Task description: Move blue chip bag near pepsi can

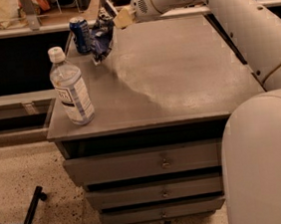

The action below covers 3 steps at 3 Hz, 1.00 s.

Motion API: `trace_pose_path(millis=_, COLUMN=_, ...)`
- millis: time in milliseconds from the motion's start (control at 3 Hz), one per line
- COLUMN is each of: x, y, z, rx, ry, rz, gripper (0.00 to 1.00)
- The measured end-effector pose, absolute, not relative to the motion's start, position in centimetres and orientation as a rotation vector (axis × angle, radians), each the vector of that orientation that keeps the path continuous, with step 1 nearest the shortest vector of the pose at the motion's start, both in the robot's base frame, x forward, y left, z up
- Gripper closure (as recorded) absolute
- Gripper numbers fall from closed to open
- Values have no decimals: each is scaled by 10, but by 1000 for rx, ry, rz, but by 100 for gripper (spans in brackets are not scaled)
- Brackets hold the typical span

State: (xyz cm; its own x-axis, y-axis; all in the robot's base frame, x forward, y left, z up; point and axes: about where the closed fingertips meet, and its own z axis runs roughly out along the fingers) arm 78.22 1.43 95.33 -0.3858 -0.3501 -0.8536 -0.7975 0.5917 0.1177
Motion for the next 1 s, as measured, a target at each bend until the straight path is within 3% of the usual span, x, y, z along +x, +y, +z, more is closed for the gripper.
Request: trace_pose_path(millis=1000, x=783, y=23, z=946, rx=-925, ry=1983, rz=684, gripper=12)
